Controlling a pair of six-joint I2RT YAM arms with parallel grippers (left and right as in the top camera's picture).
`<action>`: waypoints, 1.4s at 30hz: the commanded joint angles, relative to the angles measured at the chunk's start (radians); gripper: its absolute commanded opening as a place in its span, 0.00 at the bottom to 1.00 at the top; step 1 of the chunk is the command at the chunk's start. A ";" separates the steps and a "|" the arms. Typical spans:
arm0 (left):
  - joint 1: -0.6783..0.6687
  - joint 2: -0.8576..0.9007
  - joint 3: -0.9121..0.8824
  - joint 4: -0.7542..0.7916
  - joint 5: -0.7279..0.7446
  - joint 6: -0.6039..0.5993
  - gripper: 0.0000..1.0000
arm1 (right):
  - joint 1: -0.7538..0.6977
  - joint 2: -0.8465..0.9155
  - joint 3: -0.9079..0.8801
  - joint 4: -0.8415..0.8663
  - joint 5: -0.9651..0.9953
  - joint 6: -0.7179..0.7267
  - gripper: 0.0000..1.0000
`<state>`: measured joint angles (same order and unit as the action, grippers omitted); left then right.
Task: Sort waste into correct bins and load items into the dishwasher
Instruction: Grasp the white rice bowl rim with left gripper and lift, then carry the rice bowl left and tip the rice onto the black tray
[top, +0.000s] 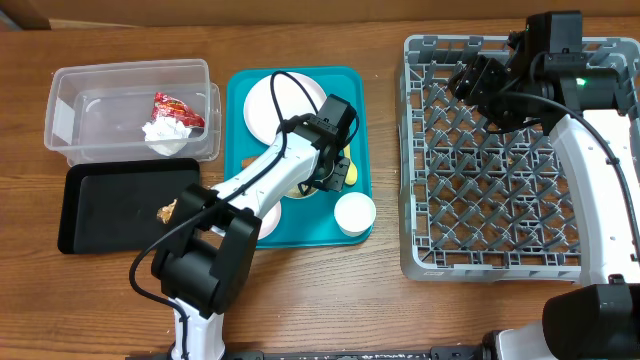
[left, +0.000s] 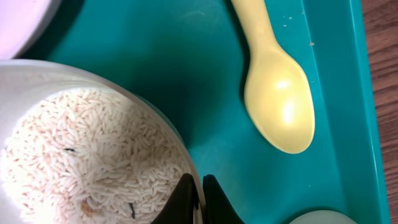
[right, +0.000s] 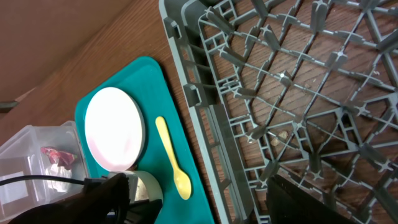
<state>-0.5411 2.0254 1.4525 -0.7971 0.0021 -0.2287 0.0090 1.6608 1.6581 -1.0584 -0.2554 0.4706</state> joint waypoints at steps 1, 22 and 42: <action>0.003 0.015 -0.032 0.011 0.013 0.011 0.04 | 0.002 -0.004 0.012 0.004 0.001 -0.007 0.73; 0.006 0.014 0.662 -0.636 0.042 -0.042 0.04 | 0.002 -0.004 0.012 0.001 0.001 -0.008 0.73; 0.429 -0.413 0.453 -0.888 0.093 0.006 0.04 | 0.002 -0.004 0.012 -0.010 0.000 -0.027 0.74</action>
<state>-0.1940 1.7161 2.0094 -1.6836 0.0628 -0.2768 0.0090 1.6608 1.6581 -1.0672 -0.2554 0.4519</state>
